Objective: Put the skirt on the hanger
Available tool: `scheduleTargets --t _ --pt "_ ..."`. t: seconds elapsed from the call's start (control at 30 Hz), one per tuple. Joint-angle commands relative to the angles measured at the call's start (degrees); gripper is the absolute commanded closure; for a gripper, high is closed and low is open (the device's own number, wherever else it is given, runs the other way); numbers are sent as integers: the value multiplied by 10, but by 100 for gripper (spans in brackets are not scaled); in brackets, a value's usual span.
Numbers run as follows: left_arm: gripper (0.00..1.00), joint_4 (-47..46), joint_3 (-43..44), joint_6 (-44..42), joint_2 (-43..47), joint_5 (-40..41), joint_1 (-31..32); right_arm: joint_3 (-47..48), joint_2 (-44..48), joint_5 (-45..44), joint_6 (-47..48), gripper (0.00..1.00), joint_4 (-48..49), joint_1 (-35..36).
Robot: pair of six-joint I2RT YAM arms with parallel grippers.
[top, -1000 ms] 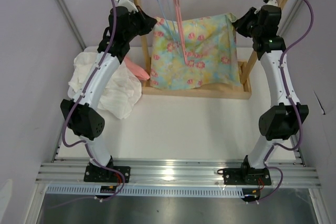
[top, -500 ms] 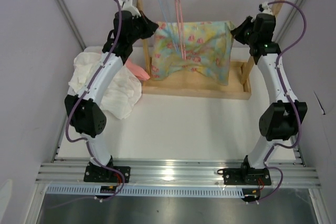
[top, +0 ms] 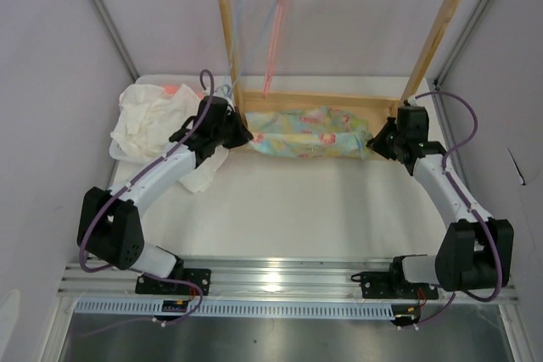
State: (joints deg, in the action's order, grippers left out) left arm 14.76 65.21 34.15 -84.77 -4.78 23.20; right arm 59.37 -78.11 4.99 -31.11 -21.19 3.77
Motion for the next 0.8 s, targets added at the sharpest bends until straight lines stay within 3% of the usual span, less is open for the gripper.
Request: scheduleTargets --t 0.0,0.13,0.4,0.47,0.5,0.53,0.6,0.67,0.7,0.77 --pt "100 34 -36 8 37 63 26 -47 58 -49 -22 100 -17 3" --pt "100 76 -70 21 41 107 57 -108 106 -58 -43 100 -32 4" --pt "100 55 -171 64 58 123 91 -245 192 -36 -88 97 -12 17" --pt "100 53 -185 65 53 123 94 -258 202 -40 -95 82 -10 32" --pt "100 54 -186 68 49 126 97 -263 212 -45 -97 61 -11 37" --pt "97 51 -189 68 49 123 97 -271 219 -49 -99 50 -12 40" --pt "77 40 -199 65 69 122 106 -273 240 -59 -100 35 -20 42" --pt "66 28 -206 56 94 121 118 -262 249 -71 -98 27 -30 40" --pt "55 20 -204 42 117 121 120 -255 254 -72 -94 21 -32 39" --pt "46 19 -188 13 134 107 120 -231 255 -72 -89 19 -42 39"
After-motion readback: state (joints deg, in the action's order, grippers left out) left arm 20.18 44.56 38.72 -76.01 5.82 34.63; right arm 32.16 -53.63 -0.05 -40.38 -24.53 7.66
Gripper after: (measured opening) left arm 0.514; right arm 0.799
